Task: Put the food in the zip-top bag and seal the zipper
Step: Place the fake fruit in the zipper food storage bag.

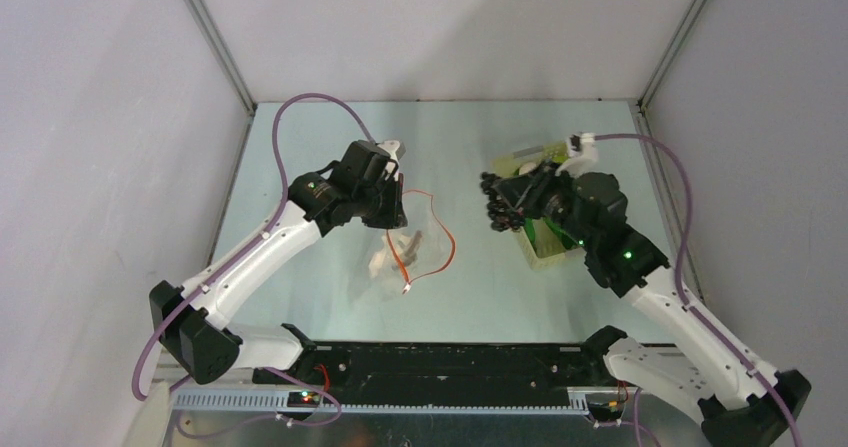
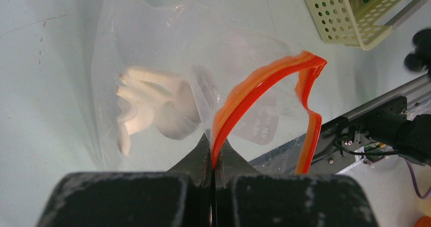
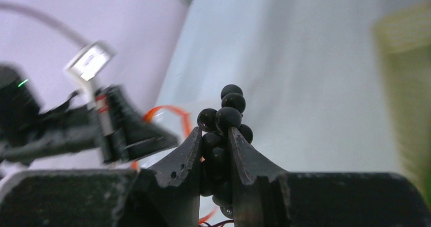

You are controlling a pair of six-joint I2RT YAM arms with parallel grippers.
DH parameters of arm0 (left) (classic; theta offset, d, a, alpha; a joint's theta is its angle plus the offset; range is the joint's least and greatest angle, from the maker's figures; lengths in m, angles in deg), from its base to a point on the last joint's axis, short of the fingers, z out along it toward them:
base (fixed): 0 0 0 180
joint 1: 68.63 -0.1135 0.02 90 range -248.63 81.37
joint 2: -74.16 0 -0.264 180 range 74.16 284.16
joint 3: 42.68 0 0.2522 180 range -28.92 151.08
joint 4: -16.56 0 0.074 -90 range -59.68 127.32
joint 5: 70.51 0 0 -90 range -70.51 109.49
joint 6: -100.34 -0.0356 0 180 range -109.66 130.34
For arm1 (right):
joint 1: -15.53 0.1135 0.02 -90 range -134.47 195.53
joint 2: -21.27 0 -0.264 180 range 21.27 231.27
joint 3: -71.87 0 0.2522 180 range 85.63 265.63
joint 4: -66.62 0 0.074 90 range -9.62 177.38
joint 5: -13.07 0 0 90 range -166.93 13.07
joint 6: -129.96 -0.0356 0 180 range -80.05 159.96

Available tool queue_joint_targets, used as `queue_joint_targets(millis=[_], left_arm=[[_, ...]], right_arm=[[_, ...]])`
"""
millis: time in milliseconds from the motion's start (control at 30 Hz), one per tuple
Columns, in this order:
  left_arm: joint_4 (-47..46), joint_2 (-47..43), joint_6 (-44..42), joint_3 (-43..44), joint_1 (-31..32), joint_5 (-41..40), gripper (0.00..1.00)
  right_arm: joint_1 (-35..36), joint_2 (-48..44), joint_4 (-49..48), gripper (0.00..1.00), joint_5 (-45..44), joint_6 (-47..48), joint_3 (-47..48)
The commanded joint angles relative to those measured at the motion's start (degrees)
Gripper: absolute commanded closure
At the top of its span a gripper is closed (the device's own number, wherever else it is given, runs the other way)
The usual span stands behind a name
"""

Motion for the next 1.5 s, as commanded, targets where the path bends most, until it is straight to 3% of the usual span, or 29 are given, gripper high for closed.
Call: queue_joint_targets(millis=[0,400,633,767,867,967,1267,1333,1433,1467], left_arm=[[-1.82,0.16,-0.08,-0.26,-0.44,1.68,1.0],[-1.97,-0.11,-0.25,-0.39,-0.38,2.13,1.0],[-2.06,-0.5,-0.19,-0.49,-0.39,1.92,1.0],[-2.17,-0.76,-0.23,-0.56,-0.44,1.94,1.0],[-2.28,-0.97,-0.23,-0.59,-0.39,2.01,1.0],[-2.34,-0.98,-0.3,-0.55,-0.43,2.15,1.0],[-2.3,-1.08,-0.35,-0.54,-0.43,1.99,1.0],[-2.27,-1.08,-0.42,-0.53,-0.43,1.81,1.0],[-2.21,-1.35,-0.53,-0.44,-0.48,1.75,1.0],[-2.15,-1.44,-0.57,-0.44,-0.47,1.65,1.0]], right_arm=[[7.1,4.69,-13.1,1.0,7.07,1.56,6.21],[15.46,17.12,-18.36,1.0,10.38,-2.49,7.96],[16.94,20.09,-14.87,0.93,2.64,-4.8,8.01],[18.99,19.92,-11.34,0.8,-7.25,-6.3,8.13],[19.94,19.97,-10.17,0.64,-11.2,-6.84,8.08],[20.02,20.22,-10.13,0.52,-11.81,-7.23,8.12],[20.31,20.56,-4.96,0.32,-12.83,-4.81,10.11],[20.31,20.0,-4.8,0.24,-12.93,-3.31,10.14],[19.64,18.11,-3.57,0.03,-13.85,-0.64,10.08],[18.83,17.67,-2.85,0.02,-14.16,0.54,10.09]])
